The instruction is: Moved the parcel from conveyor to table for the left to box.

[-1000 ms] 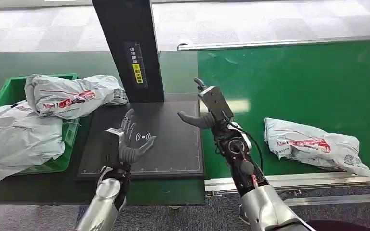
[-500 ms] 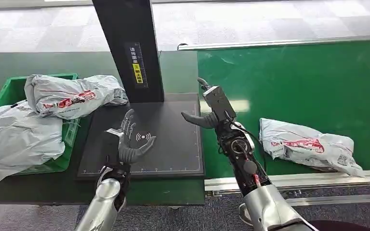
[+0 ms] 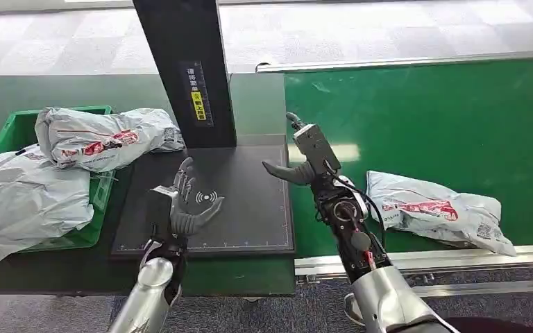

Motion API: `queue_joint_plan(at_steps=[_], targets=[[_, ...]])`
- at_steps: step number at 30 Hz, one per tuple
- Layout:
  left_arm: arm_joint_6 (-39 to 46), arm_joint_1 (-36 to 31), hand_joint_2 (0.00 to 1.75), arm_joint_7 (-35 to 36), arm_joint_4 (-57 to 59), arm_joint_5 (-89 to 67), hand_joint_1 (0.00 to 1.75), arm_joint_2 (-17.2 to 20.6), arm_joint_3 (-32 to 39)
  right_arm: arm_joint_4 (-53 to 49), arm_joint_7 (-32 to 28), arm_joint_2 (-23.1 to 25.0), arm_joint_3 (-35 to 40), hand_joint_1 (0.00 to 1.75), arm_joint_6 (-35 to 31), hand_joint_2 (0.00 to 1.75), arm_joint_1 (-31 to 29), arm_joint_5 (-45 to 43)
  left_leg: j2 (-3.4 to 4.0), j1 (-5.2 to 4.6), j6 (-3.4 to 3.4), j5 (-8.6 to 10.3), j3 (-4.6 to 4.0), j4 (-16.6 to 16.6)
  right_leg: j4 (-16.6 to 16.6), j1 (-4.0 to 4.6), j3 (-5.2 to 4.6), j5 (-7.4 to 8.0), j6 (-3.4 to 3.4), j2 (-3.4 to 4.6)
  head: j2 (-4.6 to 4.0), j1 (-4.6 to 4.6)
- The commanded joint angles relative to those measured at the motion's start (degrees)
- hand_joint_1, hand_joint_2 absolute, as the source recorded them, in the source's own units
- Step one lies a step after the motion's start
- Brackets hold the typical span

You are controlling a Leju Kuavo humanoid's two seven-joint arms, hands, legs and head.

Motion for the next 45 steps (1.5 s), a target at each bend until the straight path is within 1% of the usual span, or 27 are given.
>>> queue_joint_plan(at_steps=[1,3,4,5,6,7,9,11,14,16,17,18,24,25,26,27,29,32,33,34,36,38,40,42,43,45], targets=[[0.1,1.3,1.75,0.2,-1.0,-0.4,0.00,1.0,0.6,-1.1,0.5,-3.3,-4.8,0.00,-9.9,1.75,-1.6,5.7,-0.06,-0.02,0.03,-0.02,0.09,0.0,0.0,-0.01,0.11,-0.03,0.00,-0.05,-0.02,0.00],[0.1,1.7,1.75,0.2,-1.3,-0.4,0.00,1.1,0.8,-1.7,0.9,-4.5,-6.2,0.00,-12.0,1.75,-1.3,7.1,-0.15,-0.02,0.05,-0.02,0.16,-0.1,-0.1,-0.01,0.22,-0.05,0.00,-0.13,0.00,0.00],[1.5,2.1,1.75,0.4,-1.8,-0.8,0.00,1.0,1.4,-0.9,6.4,-6.1,-5.6,0.00,-20.2,1.75,-1.5,15.1,-0.12,-0.01,0.03,-0.01,0.12,-0.1,-0.1,-0.01,0.16,-0.03,0.00,-0.10,0.00,0.00],[1.4,2.6,1.75,0.7,-2.5,-0.6,0.00,1.3,1.7,-2.5,7.4,-6.4,-7.0,0.00,-22.5,1.75,-0.8,19.6,-0.11,-0.01,0.02,0.00,0.07,0.0,0.0,-0.01,0.11,-0.03,0.00,-0.09,0.00,-0.02],[1.3,2.8,1.75,0.6,-2.8,-0.7,0.00,1.4,2.2,-5.3,7.6,-6.2,-10.4,0.00,-19.2,1.75,0.9,21.7,-0.19,-0.01,0.05,-0.01,0.18,-0.1,-0.1,0.00,0.25,-0.05,-0.01,-0.16,0.00,0.00],[1.2,2.8,1.75,0.6,-2.8,-0.8,0.00,1.4,2.7,-6.9,7.9,-5.9,-12.2,0.00,-16.8,1.75,2.1,23.5,-0.16,-0.01,0.03,0.00,0.12,-0.1,-0.1,0.00,0.17,-0.04,-0.01,-0.14,0.00,-0.02],[0.9,2.1,1.75,0.5,-2.3,-1.1,0.00,1.3,3.3,-8.5,9.8,-6.3,-12.7,0.00,-11.3,1.75,4.9,29.5,-0.30,0.01,0.03,0.01,0.16,-0.1,-0.1,0.01,0.27,-0.07,-0.02,-0.26,-0.02,0.00],[0.6,1.5,1.75,0.4,-1.7,-1.3,0.00,1.2,3.5,-8.7,9.9,-6.6,-12.7,0.00,-9.2,1.75,6.3,32.6,-0.22,0.02,0.02,-0.03,0.25,-0.1,-0.2,0.03,0.33,-0.06,-0.03,-0.17,0.00,-0.02],[0.5,1.5,1.75,0.4,-1.4,-1.5,0.00,1.4,3.6,-7.4,10.0,-8.5,-11.2,0.00,-7.9,1.75,6.9,35.7,-0.14,0.01,0.01,0.00,0.07,-0.1,-0.1,0.01,0.11,-0.02,-0.02,-0.13,0.00,-0.02],[0.7,2.1,1.75,0.2,-1.6,-1.6,0.00,1.9,3.8,-5.4,10.6,-10.2,-10.7,0.00,-6.6,1.75,6.8,37.4,-0.23,0.01,0.04,-0.02,0.17,-0.1,-0.1,0.01,0.25,-0.05,-0.01,-0.18,0.00,0.00],[0.7,2.4,1.75,0.2,-1.6,-1.5,0.00,2.3,3.9,-4.8,10.7,-11.0,-10.4,0.00,-6.0,1.75,6.9,37.7,-0.11,0.00,0.03,-0.02,0.09,0.0,-0.1,0.00,0.12,-0.02,0.00,-0.07,0.00,-0.02],[0.8,2.7,1.75,0.1,-1.7,-1.4,0.00,2.6,3.9,-3.8,10.7,-12.0,-9.7,0.00,-4.8,1.75,6.9,38.3,-0.15,-0.01,0.06,-0.03,0.21,-0.1,-0.1,0.00,0.26,-0.04,0.01,-0.11,0.00,-0.02],[0.8,2.8,1.75,0.0,-1.7,-1.4,0.00,2.6,4.0,-3.6,10.7,-12.1,-9.8,0.00,-4.8,1.75,7.1,38.2,-0.12,-0.02,0.04,-0.04,0.26,-0.1,-0.1,-0.02,0.32,-0.05,-0.02,-0.07,-0.02,0.00],[0.8,2.8,1.75,0.0,-1.7,-1.4,0.00,2.6,3.9,-3.6,10.7,-12.0,-9.8,0.00,-4.8,1.75,7.1,38.2,-0.02,-0.01,0.01,-0.04,0.13,-0.1,-0.1,-0.01,0.16,-0.02,-0.02,0.01,0.00,-0.02],[0.9,2.7,1.75,-0.2,-1.4,-1.1,0.00,2.9,3.7,-3.0,9.8,-12.8,-8.8,0.00,-2.2,1.75,7.1,37.6,-0.05,-0.01,0.02,-0.05,0.23,-0.1,-0.1,-0.01,0.27,-0.04,-0.03,-0.02,0.00,-0.02],[1.1,2.6,1.75,-0.3,-1.0,-0.8,0.00,3.2,3.4,-2.3,9.8,-13.8,-7.9,0.00,-1.1,1.75,7.3,37.9,-0.01,0.00,0.02,-0.06,0.27,-0.1,-0.1,0.00,0.28,-0.05,-0.04,0.00,0.00,-0.02],[1.2,2.5,1.75,-0.6,-0.7,-0.4,0.00,3.7,3.3,-0.6,10.7,-15.6,-6.7,0.00,-0.6,1.75,7.4,39.4,-0.13,0.00,0.03,-0.05,0.33,-0.2,-0.2,0.01,0.39,-0.06,-0.04,-0.09,0.00,-0.02],[1.4,2.7,1.75,-0.8,-0.9,0.5,0.00,4.6,2.9,3.9,12.0,-20.0,-3.6,0.00,2.0,1.75,6.5,41.9,-0.15,0.00,0.04,-0.02,0.25,-0.1,-0.2,0.00,0.32,-0.03,0.00,-0.12,0.00,-0.02],[1.6,2.9,1.75,-0.8,-1.0,0.9,0.00,4.7,2.9,6.2,12.9,-21.5,-2.3,0.00,3.0,1.75,5.6,43.2,-0.15,-0.01,0.05,-0.03,0.27,-0.1,-0.2,0.00,0.34,-0.04,0.00,-0.11,0.00,0.00],[1.6,3.1,1.75,-0.8,-1.1,0.9,0.00,4.8,2.9,7.2,14.1,-22.4,-2.0,0.00,3.3,1.75,5.0,44.0,-0.16,0.01,0.04,-0.02,0.16,-0.1,-0.1,0.01,0.24,-0.03,0.01,-0.12,0.00,-0.02],[1.8,3.7,1.75,-0.7,-1.3,1.2,0.00,4.9,2.9,10.0,16.7,-23.9,-0.9,0.00,3.2,1.75,3.1,46.3,-0.18,-0.03,0.08,-0.03,0.23,-0.1,-0.2,-0.03,0.33,-0.03,0.03,-0.12,0.00,-0.02],[2.1,4.1,1.75,-0.6,-1.7,1.3,0.00,4.9,2.6,12.2,19.1,-24.4,-0.7,0.00,2.5,1.75,1.9,47.8,-0.12,-0.07,0.08,-0.05,0.19,-0.1,-0.1,-0.07,0.27,-0.03,0.03,-0.05,-0.02,0.00],[2.1,4.1,1.75,-0.6,-1.7,1.3,0.00,4.9,2.6,12.3,19.1,-24.5,-0.7,0.00,2.6,1.75,2.0,47.8,-0.02,-0.07,0.05,-0.05,0.14,-0.1,-0.1,-0.07,0.21,-0.01,0.01,0.04,0.00,-0.02],[2.1,4.1,1.75,-0.6,-1.7,1.3,0.00,4.9,2.6,12.3,19.1,-24.5,-0.7,0.00,2.6,1.75,2.0,47.8,-0.11,-0.05,0.03,-0.03,0.04,0.0,-0.1,-0.05,0.13,-0.01,0.01,-0.05,-0.02,-0.02],[2.2,4.1,1.75,-0.5,-1.7,1.3,0.00,4.8,2.6,12.3,19.7,-24.3,-0.5,0.00,2.5,1.75,2.1,48.0,-0.15,-0.06,0.03,-0.04,0.14,-0.1,-0.1,-0.06,0.23,-0.03,0.00,-0.09,-0.02,-0.02],[2.4,4.3,1.75,-0.3,-1.7,1.3,0.00,4.7,2.3,13.2,22.0,-25.2,-0.5,0.00,3.7,1.75,2.4,48.6,-0.17,-0.03,0.03,-0.05,0.07,0.0,-0.1,-0.04,0.15,-0.02,0.00,-0.08,0.00,-0.02]])
